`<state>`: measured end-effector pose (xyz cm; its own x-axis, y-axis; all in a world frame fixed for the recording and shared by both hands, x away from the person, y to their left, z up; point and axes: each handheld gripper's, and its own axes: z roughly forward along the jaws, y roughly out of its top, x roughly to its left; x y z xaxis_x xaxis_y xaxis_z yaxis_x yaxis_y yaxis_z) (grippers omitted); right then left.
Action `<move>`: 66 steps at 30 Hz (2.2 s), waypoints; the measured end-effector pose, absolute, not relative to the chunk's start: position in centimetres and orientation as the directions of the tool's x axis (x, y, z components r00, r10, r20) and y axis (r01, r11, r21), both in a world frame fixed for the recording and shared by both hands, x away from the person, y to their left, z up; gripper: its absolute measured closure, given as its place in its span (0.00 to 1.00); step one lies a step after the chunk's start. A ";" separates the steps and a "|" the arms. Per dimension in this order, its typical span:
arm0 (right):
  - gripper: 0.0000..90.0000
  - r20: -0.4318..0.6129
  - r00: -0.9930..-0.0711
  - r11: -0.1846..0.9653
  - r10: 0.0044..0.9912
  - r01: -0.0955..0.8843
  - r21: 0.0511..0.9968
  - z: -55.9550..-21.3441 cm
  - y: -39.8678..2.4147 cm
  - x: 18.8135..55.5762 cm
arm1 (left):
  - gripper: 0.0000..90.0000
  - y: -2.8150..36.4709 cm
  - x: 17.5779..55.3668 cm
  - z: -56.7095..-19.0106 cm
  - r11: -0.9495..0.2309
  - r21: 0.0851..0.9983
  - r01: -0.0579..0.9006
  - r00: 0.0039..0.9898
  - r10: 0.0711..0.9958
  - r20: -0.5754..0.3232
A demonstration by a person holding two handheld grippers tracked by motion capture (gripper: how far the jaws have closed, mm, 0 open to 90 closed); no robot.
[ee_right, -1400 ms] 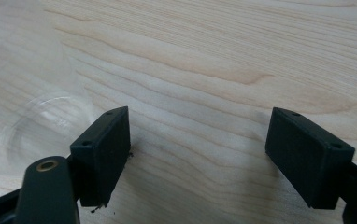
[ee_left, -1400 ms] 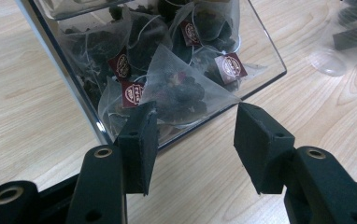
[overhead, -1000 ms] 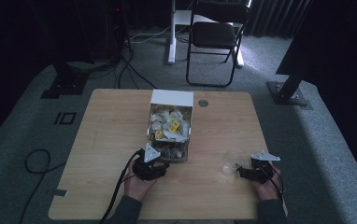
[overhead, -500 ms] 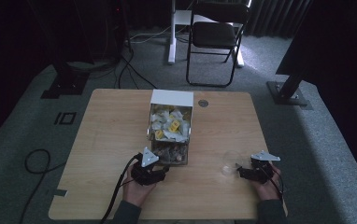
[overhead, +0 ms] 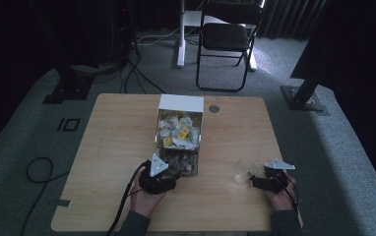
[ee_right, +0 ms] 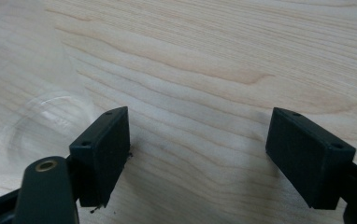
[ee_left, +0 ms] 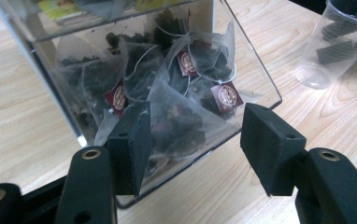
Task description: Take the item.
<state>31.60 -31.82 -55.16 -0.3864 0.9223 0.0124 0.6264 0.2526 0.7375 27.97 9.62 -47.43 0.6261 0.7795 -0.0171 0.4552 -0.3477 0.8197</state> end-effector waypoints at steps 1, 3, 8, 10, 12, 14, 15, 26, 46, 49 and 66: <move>0.24 0.013 -0.387 0.253 0.922 0.627 0.737 -55.2 -31.8 31.6 | 0.47 9.3 28.2 -47.5 -0.354 0.815 0.458 0.623 0.782 -0.012; 0.24 0.013 -0.387 0.253 0.922 0.627 0.737 -55.2 -31.8 31.6 | 0.47 9.0 28.5 -47.7 -0.365 0.810 0.459 0.620 0.784 0.002; 0.24 0.014 -0.387 0.253 0.922 0.627 0.737 -55.2 -31.8 31.6 | 0.59 9.0 29.0 -47.7 -0.354 0.807 0.473 0.599 0.801 0.000; 0.24 0.013 -0.388 0.253 0.922 0.627 0.737 -55.2 -31.8 31.6 | 0.69 9.1 29.0 -47.7 -0.352 0.807 0.475 0.601 0.799 -0.005; 0.24 0.013 -0.388 0.253 0.922 0.627 0.737 -55.2 -31.8 31.6 | 0.72 9.3 29.2 -47.6 -0.354 0.805 0.477 0.608 0.794 -0.011; 0.24 0.013 -0.388 0.253 0.922 0.627 0.737 -55.2 -31.8 31.6 | 0.81 9.4 29.2 -47.5 -0.349 0.806 0.479 0.613 0.790 -0.022; 0.24 0.013 -0.388 0.254 0.921 0.627 0.737 -55.2 -31.8 31.6 | 0.83 9.5 29.3 -47.5 -0.346 0.806 0.481 0.613 0.790 -0.027; 0.24 0.013 -0.388 0.254 0.922 0.627 0.737 -55.2 -31.8 31.6 | 1.00 9.7 29.4 -47.1 -0.348 0.806 0.478 0.630 0.776 -0.039; 0.24 0.013 -0.388 0.254 0.921 0.627 0.737 -55.2 -31.8 31.6 | 1.00 10.0 29.0 -45.7 -0.337 0.824 0.455 0.642 0.766 -0.041; 0.24 0.012 -0.389 0.254 0.921 0.626 0.737 -55.2 -31.8 31.6 | 1.00 9.9 28.9 -45.4 -0.335 0.827 0.452 0.647 0.761 -0.045; 0.24 0.013 -0.389 0.254 0.921 0.627 0.737 -55.2 -31.8 31.6 | 1.00 9.4 28.4 -44.3 -0.347 0.836 0.426 0.684 0.728 -0.047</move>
